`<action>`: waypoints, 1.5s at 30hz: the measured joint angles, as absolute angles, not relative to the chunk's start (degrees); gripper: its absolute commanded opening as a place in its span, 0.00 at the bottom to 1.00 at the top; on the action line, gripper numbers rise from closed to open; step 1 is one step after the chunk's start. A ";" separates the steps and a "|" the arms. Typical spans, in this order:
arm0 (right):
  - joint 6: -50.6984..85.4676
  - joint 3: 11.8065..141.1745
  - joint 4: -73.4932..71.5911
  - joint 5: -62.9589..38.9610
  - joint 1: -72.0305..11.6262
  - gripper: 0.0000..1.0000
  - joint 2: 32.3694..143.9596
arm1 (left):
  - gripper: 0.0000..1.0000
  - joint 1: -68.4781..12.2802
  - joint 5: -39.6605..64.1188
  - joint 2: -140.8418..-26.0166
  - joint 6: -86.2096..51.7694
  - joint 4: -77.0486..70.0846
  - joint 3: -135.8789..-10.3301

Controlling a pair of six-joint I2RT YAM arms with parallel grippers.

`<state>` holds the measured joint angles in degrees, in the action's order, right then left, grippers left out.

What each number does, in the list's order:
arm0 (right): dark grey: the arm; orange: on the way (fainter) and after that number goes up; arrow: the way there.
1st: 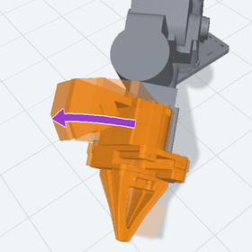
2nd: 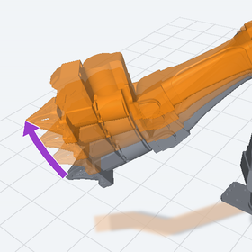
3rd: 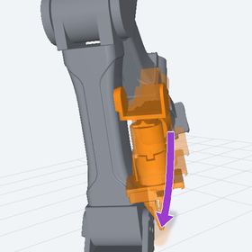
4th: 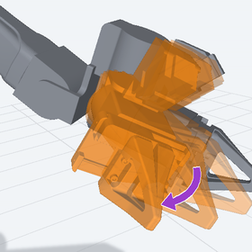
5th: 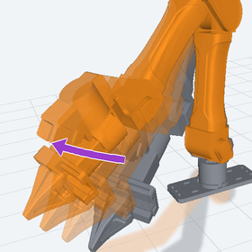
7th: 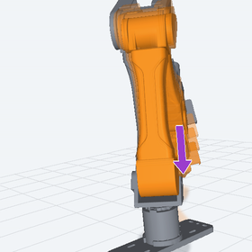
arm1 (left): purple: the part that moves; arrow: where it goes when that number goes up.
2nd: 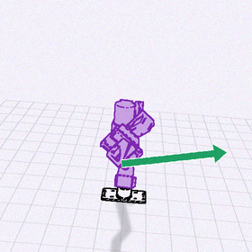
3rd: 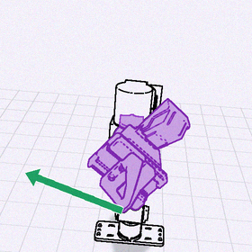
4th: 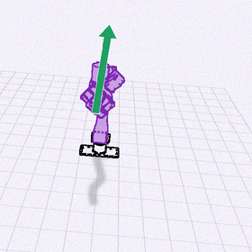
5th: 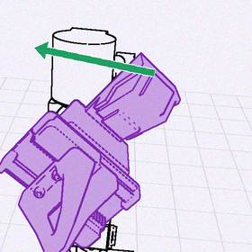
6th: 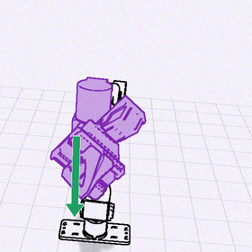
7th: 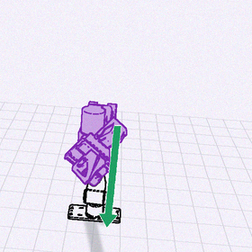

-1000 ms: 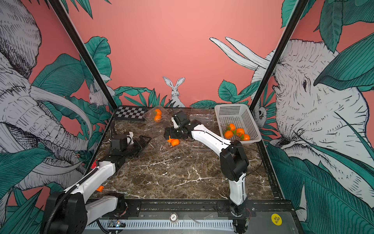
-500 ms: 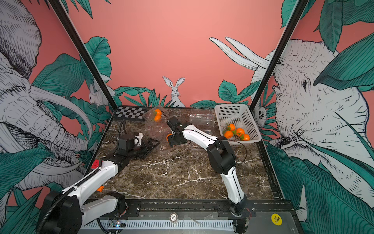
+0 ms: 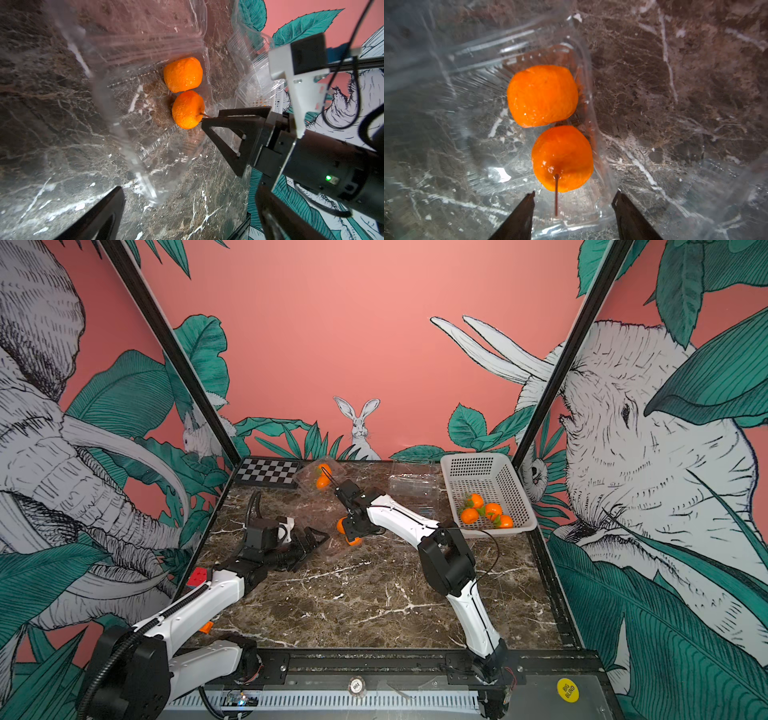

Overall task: Take oranges out of containers
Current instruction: Pick up the orange from the packing box.

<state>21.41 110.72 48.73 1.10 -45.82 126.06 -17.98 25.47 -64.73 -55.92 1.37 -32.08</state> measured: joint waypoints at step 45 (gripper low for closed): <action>21.87 116.73 50.28 2.59 -48.38 0.22 131.22 | 0.99 -17.80 25.74 -63.09 -55.94 1.83 -30.81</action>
<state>21.87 116.73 50.28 2.59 -48.38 131.22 -17.80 25.74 -63.09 -55.94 1.83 -30.81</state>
